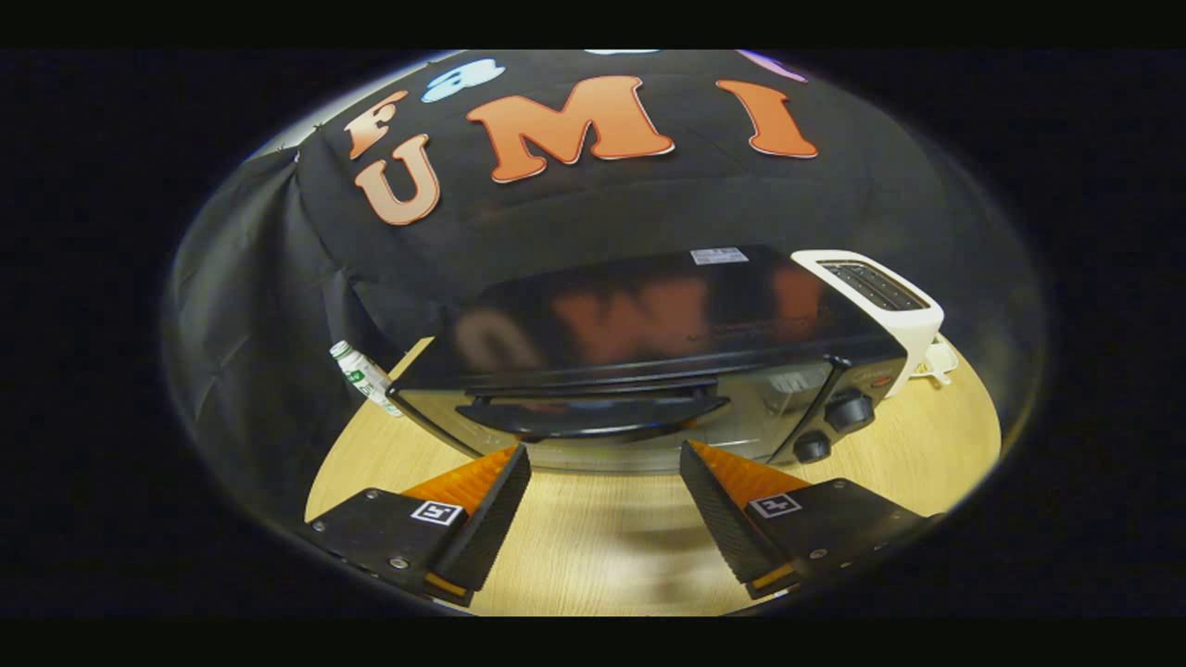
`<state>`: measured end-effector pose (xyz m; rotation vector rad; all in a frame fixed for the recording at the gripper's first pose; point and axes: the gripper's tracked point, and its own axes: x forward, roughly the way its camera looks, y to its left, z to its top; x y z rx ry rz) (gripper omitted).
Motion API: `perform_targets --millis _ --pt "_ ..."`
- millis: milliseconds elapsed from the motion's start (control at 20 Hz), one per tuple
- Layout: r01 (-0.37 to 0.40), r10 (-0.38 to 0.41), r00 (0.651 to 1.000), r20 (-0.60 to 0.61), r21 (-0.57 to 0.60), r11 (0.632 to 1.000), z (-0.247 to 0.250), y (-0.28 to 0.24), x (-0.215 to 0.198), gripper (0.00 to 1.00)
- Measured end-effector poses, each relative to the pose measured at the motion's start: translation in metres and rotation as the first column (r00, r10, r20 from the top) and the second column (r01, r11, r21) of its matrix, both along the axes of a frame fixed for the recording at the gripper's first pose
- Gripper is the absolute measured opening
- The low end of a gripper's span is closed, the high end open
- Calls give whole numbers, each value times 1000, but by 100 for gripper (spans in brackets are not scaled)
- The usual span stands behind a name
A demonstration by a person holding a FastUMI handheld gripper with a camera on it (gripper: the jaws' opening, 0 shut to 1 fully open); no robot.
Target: Open the toaster oven, put the food inside, and close the toaster oven door.
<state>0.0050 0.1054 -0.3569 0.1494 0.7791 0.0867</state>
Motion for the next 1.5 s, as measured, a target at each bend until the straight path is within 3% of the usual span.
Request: perform_targets --millis 100,450,800,1250,1500 --pt "-3 3 1000 -17 12 1000 9 3 -6 97" --pt "-28 26 981 190 6 1000 107 -9 -7 96" --pt "-23 37 889 457 -37 999 234 -37 6 99" --pt "-10 25 805 593 -29 1000 313 -50 -3 98" --pt "2 28 728 685 -43 999 364 -56 -11 98"
